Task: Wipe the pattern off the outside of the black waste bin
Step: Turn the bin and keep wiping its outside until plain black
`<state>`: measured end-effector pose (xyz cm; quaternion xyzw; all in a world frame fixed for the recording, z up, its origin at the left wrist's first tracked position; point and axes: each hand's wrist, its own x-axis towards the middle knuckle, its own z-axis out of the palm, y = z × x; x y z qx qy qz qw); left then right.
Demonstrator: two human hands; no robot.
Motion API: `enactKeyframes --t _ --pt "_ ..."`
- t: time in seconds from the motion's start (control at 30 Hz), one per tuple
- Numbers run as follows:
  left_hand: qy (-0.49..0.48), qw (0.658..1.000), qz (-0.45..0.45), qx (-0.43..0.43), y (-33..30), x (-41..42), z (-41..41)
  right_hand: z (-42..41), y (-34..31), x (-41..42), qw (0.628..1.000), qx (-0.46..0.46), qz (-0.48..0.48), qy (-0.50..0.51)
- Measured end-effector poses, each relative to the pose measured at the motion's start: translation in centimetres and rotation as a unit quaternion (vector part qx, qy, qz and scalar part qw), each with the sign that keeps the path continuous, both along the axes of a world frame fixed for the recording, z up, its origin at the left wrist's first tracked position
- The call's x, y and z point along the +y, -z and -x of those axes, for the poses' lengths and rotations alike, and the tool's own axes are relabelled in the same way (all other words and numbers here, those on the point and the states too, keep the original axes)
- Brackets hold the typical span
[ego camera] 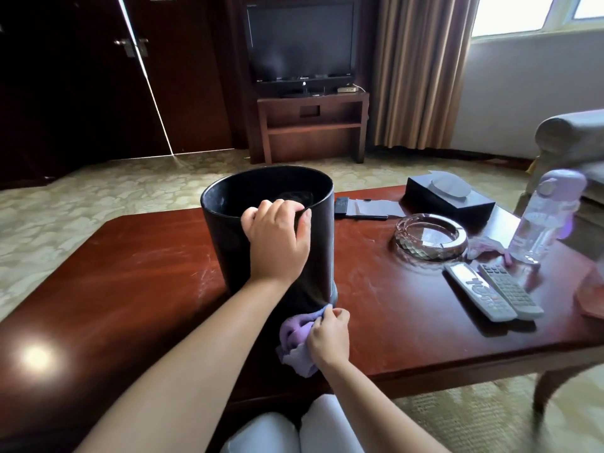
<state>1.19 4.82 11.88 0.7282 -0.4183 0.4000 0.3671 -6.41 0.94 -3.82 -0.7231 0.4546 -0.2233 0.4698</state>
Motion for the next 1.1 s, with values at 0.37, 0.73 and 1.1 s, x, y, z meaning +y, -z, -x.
enactKeyframes --t 0.37,0.73,1.1 --pt "0.041 0.992 0.057 0.104 -1.2 1.5 -2.1 0.3 0.0 -2.2 0.997 0.071 0.020 -0.036" --pt "0.042 0.990 0.062 0.120 -1.0 2.4 -3.2 0.3 0.0 -1.7 0.997 0.061 0.048 0.000" --pt "0.045 0.994 0.036 0.095 -1.4 2.1 -3.8 0.5 -0.2 -2.5 0.998 0.042 -0.033 0.034"
